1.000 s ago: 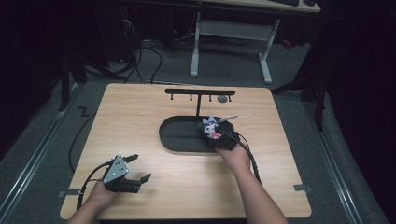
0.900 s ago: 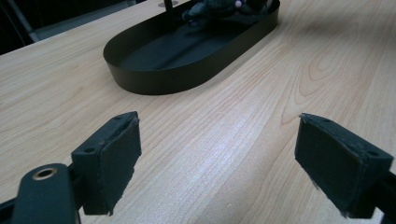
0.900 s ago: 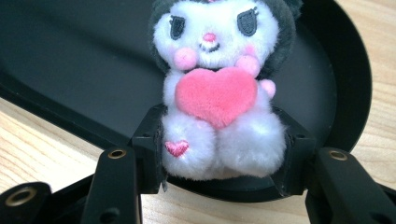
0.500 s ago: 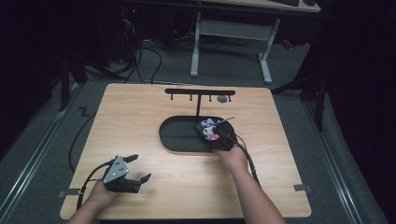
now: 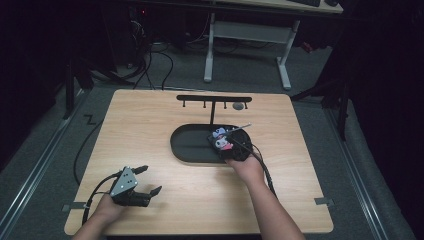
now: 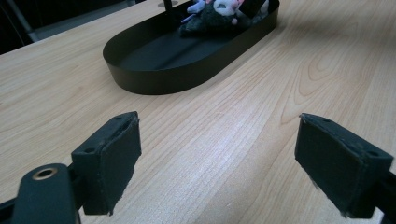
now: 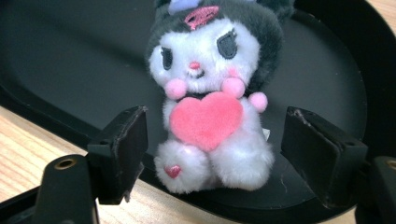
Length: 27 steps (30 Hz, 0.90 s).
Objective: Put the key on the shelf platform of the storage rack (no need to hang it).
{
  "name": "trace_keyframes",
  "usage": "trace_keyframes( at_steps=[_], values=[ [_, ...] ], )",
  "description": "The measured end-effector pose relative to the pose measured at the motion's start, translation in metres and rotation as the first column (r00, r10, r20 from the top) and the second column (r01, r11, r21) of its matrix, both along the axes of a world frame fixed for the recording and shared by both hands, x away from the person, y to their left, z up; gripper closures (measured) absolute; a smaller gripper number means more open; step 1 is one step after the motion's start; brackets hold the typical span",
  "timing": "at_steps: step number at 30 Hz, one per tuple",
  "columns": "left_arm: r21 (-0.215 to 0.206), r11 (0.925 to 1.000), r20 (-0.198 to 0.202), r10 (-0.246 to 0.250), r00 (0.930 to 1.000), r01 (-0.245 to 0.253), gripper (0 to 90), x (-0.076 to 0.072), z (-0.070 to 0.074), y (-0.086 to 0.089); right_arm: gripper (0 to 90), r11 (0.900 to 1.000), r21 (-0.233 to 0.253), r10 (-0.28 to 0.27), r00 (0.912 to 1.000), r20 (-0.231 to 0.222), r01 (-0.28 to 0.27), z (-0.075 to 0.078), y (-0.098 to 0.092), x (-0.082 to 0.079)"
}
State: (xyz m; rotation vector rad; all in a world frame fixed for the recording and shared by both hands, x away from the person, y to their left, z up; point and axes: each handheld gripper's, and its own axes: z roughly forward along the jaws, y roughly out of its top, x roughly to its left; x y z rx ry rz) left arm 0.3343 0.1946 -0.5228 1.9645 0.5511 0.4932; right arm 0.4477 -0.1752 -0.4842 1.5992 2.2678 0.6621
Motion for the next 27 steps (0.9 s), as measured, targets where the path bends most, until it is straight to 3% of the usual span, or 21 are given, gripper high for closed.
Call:
trace_keyframes(
  at_steps=[13, 21, 27],
  values=[
    [0.003, 1.0000, -0.001, 0.000, 1.0000, 0.000, 15.4, 0.000, 0.000, -0.001, 19.0, 0.999, 0.023, 0.029, 0.9989, 0.037, -0.030, 0.015, -0.005, -0.014],
    [0.003, 1.0000, -0.002, 0.003, 1.0000, -0.003, 15.4, 0.001, 0.000, -0.001, 15.2, 0.999, 0.008, 0.052, 0.9960, 0.072, -0.053, 0.018, -0.007, -0.025],
    [0.005, 1.0000, -0.001, 0.003, 1.0000, -0.003, 15.4, 0.001, 0.000, -0.001, 13.4, 0.998, 0.028, 0.052, 0.9942, 0.094, -0.055, 0.018, -0.008, -0.032]
  ],
)
